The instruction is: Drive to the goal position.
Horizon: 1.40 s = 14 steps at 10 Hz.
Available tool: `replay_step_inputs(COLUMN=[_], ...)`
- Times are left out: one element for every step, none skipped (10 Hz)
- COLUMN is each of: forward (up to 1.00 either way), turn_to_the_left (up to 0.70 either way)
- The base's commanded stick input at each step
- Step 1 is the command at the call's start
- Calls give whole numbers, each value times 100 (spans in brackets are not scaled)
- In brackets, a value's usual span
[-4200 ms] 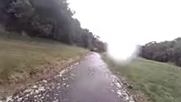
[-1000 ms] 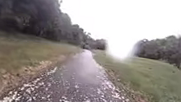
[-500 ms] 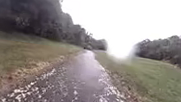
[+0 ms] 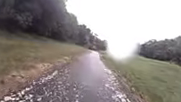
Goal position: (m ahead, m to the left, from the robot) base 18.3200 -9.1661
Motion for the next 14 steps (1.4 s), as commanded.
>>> replay_step_inputs(forward=[50,50,50,50,50,50,50,50,50,50,50,50,50,50], turn_to_the_left=[0,0,0,0,0,0,0,0,0,0,0,0,0,0])
